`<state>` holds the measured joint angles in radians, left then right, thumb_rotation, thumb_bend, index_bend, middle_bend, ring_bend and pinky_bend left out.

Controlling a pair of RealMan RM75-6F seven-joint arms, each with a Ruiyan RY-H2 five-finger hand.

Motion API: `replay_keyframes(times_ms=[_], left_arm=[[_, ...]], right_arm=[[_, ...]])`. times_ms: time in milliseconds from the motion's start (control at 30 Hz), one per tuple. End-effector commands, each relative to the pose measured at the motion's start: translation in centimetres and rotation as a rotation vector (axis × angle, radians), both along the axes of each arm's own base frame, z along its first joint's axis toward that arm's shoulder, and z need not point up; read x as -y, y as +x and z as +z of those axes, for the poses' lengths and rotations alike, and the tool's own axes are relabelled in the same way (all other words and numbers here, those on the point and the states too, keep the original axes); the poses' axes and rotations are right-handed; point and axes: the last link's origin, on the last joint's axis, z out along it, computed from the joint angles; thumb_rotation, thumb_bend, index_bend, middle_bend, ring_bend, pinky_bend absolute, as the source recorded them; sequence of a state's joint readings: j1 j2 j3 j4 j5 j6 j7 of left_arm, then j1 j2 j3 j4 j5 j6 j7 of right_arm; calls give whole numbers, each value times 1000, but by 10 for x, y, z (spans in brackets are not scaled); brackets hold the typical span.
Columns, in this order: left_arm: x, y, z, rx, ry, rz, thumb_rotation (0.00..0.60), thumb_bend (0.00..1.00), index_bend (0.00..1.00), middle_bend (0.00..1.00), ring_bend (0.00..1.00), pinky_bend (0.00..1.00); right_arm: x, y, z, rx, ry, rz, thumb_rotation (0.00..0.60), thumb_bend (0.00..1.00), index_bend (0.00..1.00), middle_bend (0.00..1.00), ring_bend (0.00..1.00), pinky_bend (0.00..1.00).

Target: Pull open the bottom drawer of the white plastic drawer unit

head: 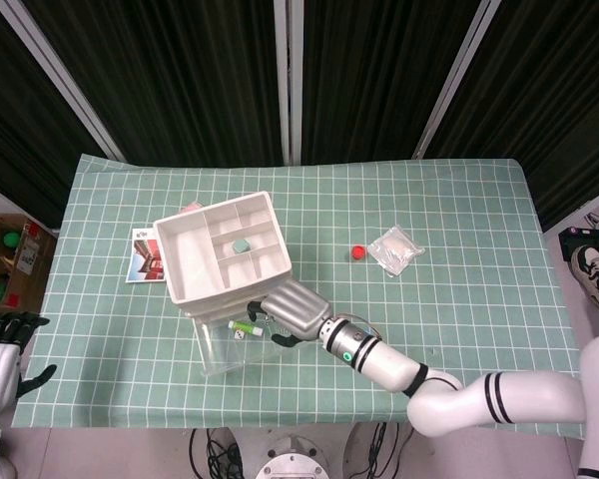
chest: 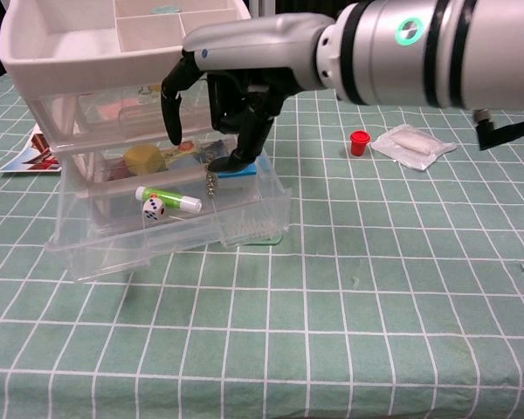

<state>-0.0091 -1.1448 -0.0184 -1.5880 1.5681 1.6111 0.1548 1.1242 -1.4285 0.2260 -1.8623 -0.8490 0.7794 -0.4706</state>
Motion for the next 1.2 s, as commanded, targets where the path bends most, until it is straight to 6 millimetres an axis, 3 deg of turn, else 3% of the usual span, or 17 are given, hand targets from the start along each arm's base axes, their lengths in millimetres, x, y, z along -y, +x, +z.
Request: replay_keyframes(times_ms=[33,833,1200], left_arm=[[0,-1,-1,1,-2,1,600,58,299,267,210,204],[-3,-4,-3,20,2,-12,600,58,299,267,210,204],[-3,-7,-1,26,6,-6,600,57,299,267,210,203]], right_arm=[[-5,17,-33,-68,-47,-44,600,215,414,936,1000,1000],[-8,21,-66,-89,-73,-255,600,267,423,936,1000,1000],[-13,18,-60,-105,-108,-219,600,247,377,937,1000,1000]])
